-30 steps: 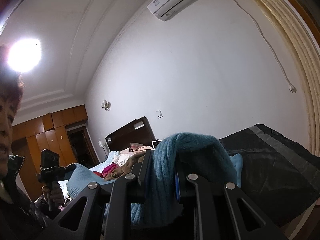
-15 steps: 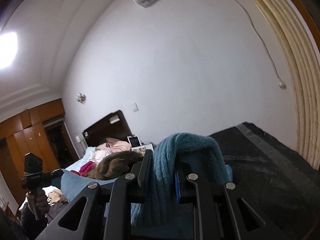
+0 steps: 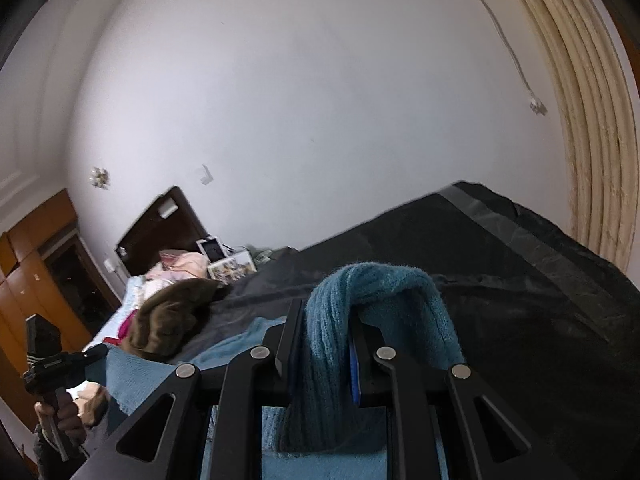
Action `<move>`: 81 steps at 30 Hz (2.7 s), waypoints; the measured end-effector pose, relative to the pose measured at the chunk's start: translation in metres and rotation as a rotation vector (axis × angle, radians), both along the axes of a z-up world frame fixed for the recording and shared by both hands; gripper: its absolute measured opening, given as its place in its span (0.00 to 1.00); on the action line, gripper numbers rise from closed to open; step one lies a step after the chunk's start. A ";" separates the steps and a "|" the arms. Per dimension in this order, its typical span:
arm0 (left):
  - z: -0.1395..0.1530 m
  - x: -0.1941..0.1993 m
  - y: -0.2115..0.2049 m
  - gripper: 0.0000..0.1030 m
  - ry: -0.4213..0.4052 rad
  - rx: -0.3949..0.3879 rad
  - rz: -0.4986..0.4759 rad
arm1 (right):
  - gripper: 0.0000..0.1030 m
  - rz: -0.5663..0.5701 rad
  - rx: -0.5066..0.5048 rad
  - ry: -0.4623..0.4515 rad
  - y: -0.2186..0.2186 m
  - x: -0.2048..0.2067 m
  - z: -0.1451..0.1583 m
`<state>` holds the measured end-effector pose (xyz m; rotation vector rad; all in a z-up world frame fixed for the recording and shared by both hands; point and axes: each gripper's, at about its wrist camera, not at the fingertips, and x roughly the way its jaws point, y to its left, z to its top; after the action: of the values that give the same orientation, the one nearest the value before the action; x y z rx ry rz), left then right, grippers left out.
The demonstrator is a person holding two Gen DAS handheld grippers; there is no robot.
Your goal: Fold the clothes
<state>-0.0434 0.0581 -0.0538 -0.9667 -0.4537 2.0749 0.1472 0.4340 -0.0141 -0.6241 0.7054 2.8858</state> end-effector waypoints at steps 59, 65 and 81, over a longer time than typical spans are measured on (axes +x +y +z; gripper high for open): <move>-0.089 -0.029 0.083 0.73 -0.055 -0.306 0.048 | 0.78 -0.145 0.212 -0.374 0.017 -0.135 -0.048; -0.090 -0.024 0.086 0.75 -0.020 -0.346 0.035 | 0.78 0.057 0.291 -0.411 -0.045 -0.100 -0.061; -0.071 0.007 0.095 0.77 0.041 -0.393 -0.027 | 0.81 0.035 0.328 -0.421 -0.090 -0.070 -0.065</move>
<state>-0.0366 0.1533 -0.1250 -1.1423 -0.0063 2.1993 0.0767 0.3442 -0.0789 -1.1452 0.1627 2.6690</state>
